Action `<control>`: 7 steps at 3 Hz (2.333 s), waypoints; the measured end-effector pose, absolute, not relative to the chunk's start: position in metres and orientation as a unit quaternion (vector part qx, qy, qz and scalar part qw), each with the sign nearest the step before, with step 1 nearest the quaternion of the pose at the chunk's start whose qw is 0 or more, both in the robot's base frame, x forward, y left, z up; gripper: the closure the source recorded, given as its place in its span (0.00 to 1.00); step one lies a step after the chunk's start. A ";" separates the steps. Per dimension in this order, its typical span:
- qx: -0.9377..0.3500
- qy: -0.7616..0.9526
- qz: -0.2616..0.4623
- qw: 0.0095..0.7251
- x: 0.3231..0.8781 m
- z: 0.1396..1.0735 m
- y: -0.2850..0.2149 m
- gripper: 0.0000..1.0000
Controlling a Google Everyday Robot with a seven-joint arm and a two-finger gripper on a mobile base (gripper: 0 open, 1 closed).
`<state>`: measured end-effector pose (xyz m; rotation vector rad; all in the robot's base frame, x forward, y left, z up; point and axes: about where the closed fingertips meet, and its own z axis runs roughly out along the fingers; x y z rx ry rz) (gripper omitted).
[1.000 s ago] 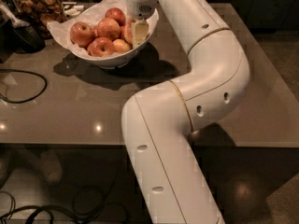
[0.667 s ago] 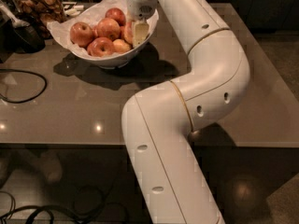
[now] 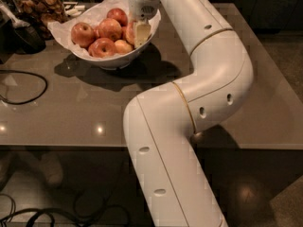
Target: Pick apple from white bowl
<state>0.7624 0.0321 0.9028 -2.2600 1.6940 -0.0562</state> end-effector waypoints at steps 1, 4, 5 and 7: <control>-0.788 0.591 -0.026 0.173 0.771 0.903 0.037 1.00; -0.750 0.632 -0.034 0.195 0.772 0.927 0.037 1.00; -0.756 0.622 -0.028 0.204 0.767 0.937 0.045 1.00; -0.770 0.594 -0.037 0.229 0.754 0.973 0.069 1.00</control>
Offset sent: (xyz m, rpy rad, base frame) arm -0.0055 -0.0058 0.0242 0.0351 -0.0288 -0.1360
